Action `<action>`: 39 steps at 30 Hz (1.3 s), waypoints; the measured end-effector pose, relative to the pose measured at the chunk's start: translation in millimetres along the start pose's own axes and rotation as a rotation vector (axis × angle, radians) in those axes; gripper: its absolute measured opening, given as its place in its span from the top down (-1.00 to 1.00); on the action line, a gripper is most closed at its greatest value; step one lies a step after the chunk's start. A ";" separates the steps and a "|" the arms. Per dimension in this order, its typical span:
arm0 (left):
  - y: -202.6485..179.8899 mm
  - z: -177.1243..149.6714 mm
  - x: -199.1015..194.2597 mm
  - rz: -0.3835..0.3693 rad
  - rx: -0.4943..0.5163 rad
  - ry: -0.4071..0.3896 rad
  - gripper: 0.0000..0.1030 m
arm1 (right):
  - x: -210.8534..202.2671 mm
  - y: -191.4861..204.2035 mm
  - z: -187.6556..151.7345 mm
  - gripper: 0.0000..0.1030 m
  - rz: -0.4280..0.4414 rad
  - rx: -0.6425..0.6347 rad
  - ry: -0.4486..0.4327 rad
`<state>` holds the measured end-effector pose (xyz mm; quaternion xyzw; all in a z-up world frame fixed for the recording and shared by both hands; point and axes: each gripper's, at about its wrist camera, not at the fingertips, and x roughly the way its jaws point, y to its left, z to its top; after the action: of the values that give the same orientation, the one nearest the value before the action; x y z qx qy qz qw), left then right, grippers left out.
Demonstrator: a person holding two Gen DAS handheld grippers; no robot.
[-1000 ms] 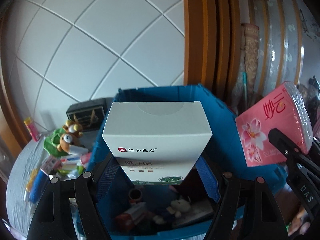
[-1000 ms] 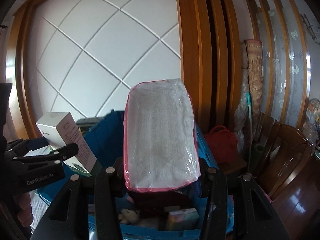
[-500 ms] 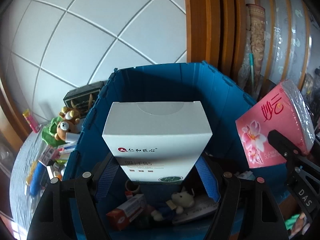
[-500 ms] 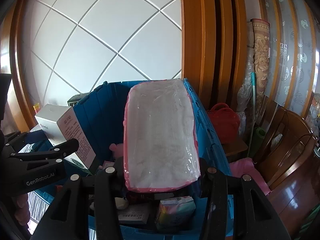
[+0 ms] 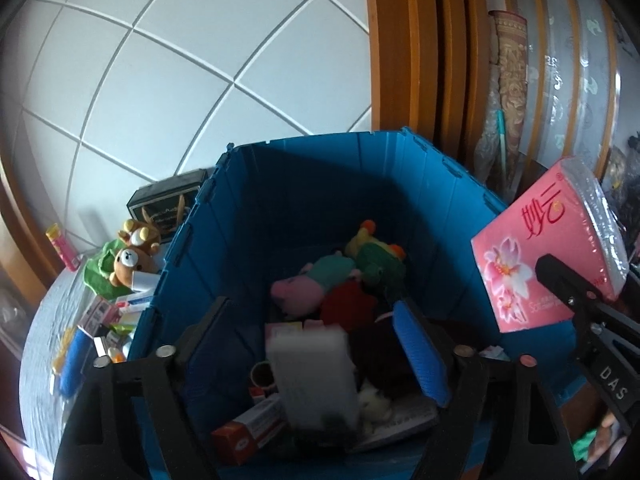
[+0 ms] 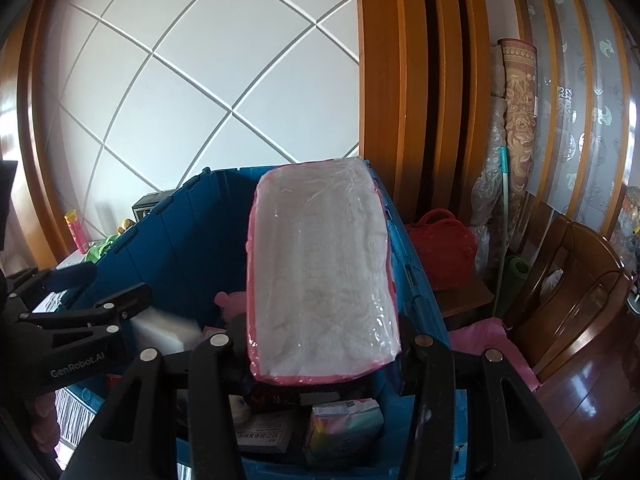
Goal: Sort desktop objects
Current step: 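Open both tools to drop the patch box and tissue pack into the bin, then move both tools back from the bin toward the table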
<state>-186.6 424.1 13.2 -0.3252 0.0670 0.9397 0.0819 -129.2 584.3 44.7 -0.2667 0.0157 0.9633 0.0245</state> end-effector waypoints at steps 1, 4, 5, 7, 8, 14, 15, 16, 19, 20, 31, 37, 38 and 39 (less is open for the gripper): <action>-0.3 0.1 -0.7 0.002 0.001 -0.001 -0.67 | 0.2 0.5 -0.1 0.07 0.002 -0.001 -0.001; 0.6 -0.7 -0.8 0.007 -0.004 0.002 -0.71 | -2.1 -0.1 1.0 -0.10 -0.007 -0.002 -0.020; 1.3 -0.8 -0.6 0.010 -0.007 0.004 -0.72 | -4.4 -0.7 2.4 -0.32 -0.011 -0.002 -0.031; 2.5 -1.5 -0.5 0.010 -0.009 0.002 -0.76 | -9.5 -1.2 5.0 -0.65 -0.020 -0.004 -0.055; 3.1 -1.9 -0.5 0.009 -0.009 0.001 -0.77 | -12.2 -1.1 6.0 -0.67 -0.026 -0.006 -0.066; 9.0 -2.4 -6.9 0.015 -0.035 -0.035 -0.99 | -15.9 -0.8 6.4 -1.00 -0.037 -0.001 -0.074; 10.9 -2.1 -7.5 0.014 -0.041 -0.033 -0.99 | -16.4 -0.8 6.4 -1.00 -0.039 0.000 -0.074; 12.9 -1.8 -7.9 0.013 -0.048 -0.031 -0.99 | -16.9 -0.7 6.4 -1.00 -0.040 0.001 -0.075; 20.9 -2.7 -9.9 0.013 -0.069 -0.023 -0.99 | -18.4 0.5 6.1 -1.00 -0.044 0.003 -0.076; 24.0 -3.7 -11.0 0.017 -0.071 -0.024 -0.99 | -18.6 1.6 5.8 -1.00 -0.042 0.002 -0.075; 64.8 -17.0 -39.6 0.008 -0.039 -0.063 -0.99 | -33.9 46.6 -3.4 -1.00 -0.054 0.005 -0.076; 74.3 -24.1 -53.1 -0.029 -0.026 -0.070 -0.99 | -49.3 65.5 -11.7 -1.00 -0.094 0.012 -0.069; 76.1 -26.0 -55.8 -0.035 -0.025 -0.072 -0.99 | -51.7 67.6 -13.1 -1.00 -0.101 0.014 -0.066; 77.8 -27.9 -58.6 -0.041 -0.025 -0.073 -0.99 | -53.9 69.5 -14.6 -1.00 -0.104 0.014 -0.063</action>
<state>-139.8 336.5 33.6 -0.2928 0.0454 0.9499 0.0995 -79.4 512.1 61.2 -0.2367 0.0078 0.9685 0.0769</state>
